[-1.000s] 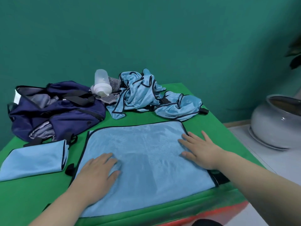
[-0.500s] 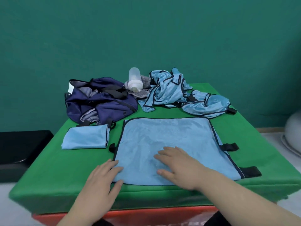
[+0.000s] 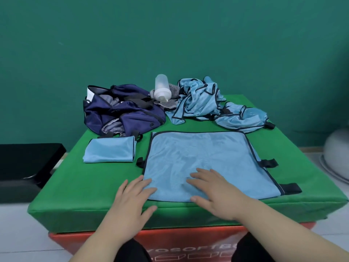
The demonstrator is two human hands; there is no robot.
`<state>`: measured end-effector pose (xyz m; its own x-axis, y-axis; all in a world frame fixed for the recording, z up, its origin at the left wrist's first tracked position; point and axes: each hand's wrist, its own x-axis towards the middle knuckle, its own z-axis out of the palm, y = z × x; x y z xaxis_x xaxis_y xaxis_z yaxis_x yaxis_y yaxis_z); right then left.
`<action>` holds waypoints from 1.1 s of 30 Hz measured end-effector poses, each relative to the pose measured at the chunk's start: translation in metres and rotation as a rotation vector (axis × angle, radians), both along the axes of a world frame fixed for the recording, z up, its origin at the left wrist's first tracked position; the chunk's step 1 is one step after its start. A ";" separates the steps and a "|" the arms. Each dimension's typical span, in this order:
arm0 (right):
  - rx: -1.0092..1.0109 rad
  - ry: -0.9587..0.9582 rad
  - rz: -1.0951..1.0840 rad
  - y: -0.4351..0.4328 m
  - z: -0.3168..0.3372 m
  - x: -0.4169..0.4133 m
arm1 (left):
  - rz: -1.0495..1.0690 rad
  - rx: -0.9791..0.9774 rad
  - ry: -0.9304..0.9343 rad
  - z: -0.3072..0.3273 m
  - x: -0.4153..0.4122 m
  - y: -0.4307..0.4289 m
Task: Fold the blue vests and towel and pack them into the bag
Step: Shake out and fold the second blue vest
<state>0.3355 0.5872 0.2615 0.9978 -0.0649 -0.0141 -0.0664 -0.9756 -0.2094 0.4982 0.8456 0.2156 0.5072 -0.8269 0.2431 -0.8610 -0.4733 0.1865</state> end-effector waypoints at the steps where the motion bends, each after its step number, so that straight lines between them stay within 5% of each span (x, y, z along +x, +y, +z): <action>1: 0.014 -0.010 -0.012 -0.007 0.001 -0.010 | -0.003 -0.006 0.001 -0.001 0.000 0.000; 13: 0.020 -0.142 -0.353 -0.122 -0.010 -0.139 | -0.035 0.016 0.107 0.006 0.024 -0.002; 18: 0.178 -0.183 -0.422 -0.146 -0.006 -0.143 | -0.073 0.043 0.198 0.024 0.042 -0.003; 33: 0.264 -0.199 -0.508 -0.152 -0.001 -0.149 | -0.055 0.120 -0.024 0.038 0.034 -0.010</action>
<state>0.1867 0.4355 0.2608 0.8277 -0.5539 0.0895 -0.4450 -0.7452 -0.4966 0.5325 0.8355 0.2536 0.4556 -0.8771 0.1523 -0.8897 -0.4429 0.1108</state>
